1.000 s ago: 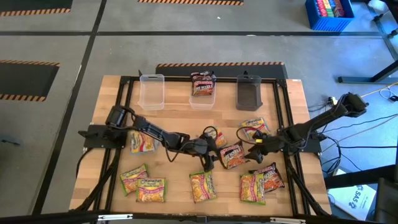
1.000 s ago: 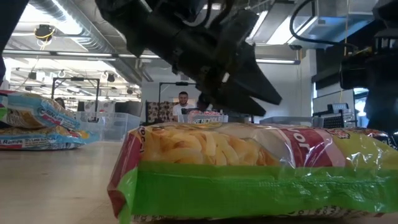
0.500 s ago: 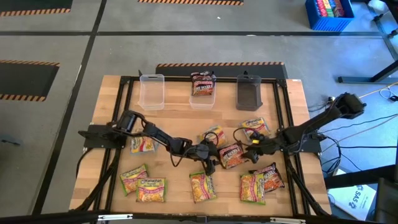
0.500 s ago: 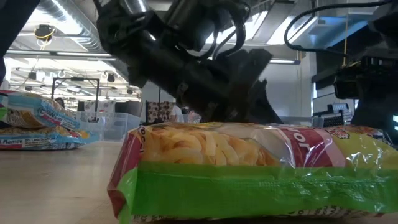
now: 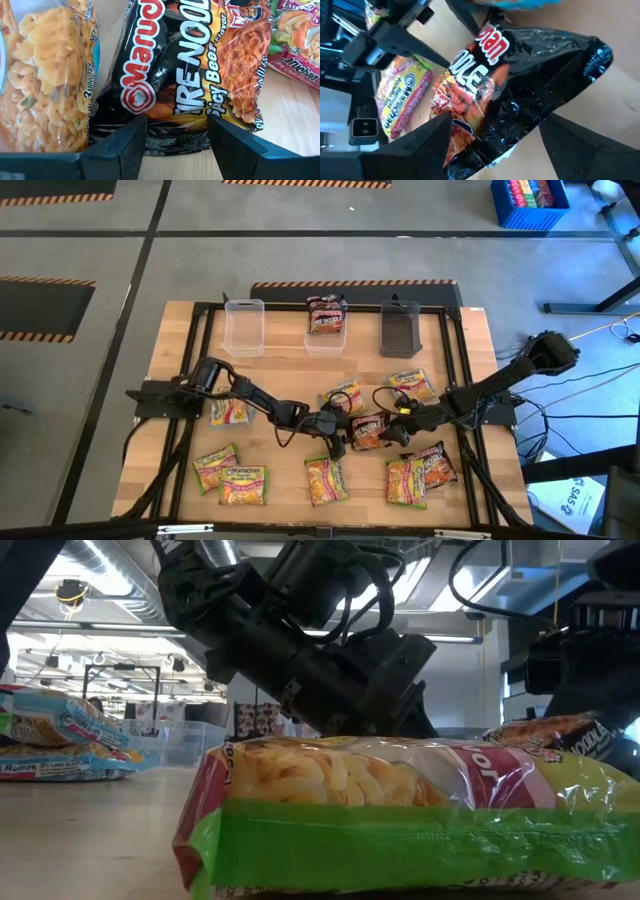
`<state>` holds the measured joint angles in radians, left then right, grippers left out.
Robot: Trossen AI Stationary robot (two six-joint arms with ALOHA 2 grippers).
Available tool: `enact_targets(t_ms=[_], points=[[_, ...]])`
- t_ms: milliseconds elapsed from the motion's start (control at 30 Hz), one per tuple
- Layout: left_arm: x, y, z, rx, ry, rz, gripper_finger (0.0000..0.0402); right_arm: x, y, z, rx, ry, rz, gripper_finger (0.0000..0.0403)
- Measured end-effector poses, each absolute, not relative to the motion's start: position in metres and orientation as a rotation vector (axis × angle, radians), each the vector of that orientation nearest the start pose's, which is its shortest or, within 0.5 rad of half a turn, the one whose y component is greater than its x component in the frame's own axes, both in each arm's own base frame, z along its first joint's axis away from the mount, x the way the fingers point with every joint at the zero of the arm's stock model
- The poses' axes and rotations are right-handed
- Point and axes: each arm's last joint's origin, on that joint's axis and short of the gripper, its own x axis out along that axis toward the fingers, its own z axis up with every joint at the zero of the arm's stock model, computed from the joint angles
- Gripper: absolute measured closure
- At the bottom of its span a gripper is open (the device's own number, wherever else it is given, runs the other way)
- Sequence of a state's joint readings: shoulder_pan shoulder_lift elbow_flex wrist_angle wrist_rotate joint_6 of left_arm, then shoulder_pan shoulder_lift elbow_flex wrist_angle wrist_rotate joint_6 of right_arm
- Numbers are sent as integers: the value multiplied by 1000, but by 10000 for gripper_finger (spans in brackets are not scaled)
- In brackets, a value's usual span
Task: Sort Maruchan noodles
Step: Put the black noodle pack into the right transparent bin
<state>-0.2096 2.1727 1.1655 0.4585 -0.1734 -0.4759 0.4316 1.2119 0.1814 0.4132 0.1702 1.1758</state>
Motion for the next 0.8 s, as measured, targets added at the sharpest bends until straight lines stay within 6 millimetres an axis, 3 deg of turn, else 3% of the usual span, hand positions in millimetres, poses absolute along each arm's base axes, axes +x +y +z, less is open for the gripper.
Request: enact_targets(t_ms=[400,633,800], points=[[425,-85,96,-345,524,106,198,178,75,119,883,542,-73,123],[427,-85,99,-350,485,102,198,178,74,113,860,549,-129,124],[427,-85,103,-354,467,97,198,177,73,110,846,577,-141,165]])
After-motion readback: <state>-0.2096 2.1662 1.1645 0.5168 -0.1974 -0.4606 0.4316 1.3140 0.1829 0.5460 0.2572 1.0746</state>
